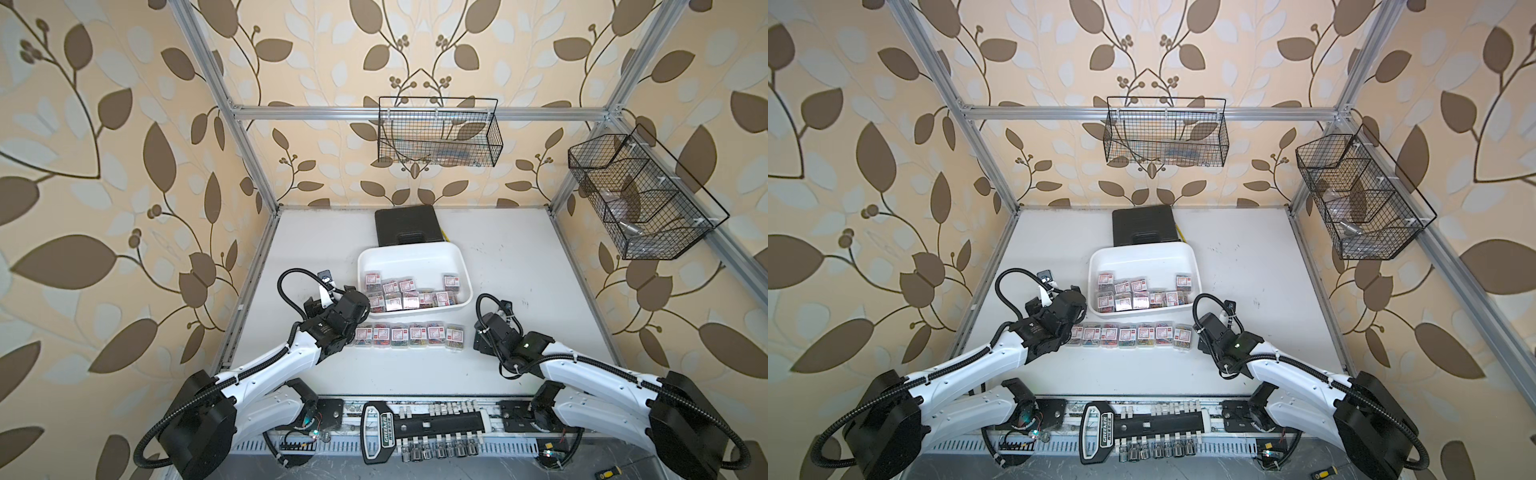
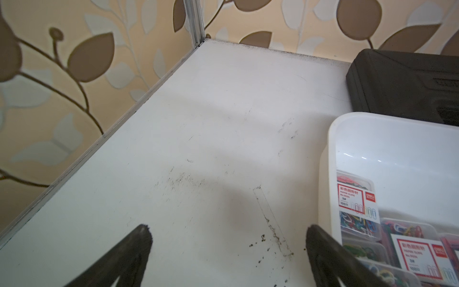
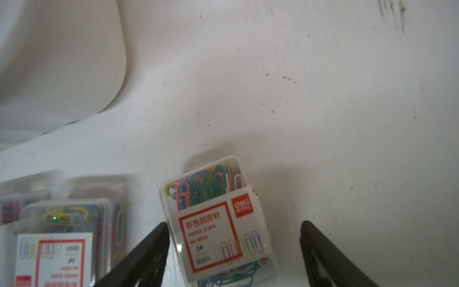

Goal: Take the paper clips out of the storage box
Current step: Adjust the boxed paper clips at the center of the board.

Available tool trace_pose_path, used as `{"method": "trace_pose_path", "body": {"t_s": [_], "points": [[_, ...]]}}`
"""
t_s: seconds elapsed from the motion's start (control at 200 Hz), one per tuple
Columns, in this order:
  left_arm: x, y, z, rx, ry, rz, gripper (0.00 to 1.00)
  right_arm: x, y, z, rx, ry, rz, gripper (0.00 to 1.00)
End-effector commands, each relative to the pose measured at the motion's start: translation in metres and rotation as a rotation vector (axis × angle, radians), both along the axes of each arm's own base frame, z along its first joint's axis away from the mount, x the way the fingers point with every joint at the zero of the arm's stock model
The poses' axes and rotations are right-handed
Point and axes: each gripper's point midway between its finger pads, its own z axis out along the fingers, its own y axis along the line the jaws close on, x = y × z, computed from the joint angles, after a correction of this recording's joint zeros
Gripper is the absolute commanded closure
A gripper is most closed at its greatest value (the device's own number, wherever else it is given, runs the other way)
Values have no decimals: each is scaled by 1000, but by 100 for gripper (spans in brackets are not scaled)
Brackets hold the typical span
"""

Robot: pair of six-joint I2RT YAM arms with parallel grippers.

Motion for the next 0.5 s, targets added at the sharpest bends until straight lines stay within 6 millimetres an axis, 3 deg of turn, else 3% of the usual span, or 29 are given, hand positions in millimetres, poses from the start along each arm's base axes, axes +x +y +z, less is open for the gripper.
{"method": "trace_pose_path", "body": {"t_s": [0.0,0.295,0.495], "points": [[0,6,4,-11,-24,33,1,6,4,1,26,-7,15,17],[0,6,5,-12,-28,35,1,5,22,0,162,-32,22,32],[0,6,5,-11,-28,35,1,6,35,5,242,-76,17,35]]}}
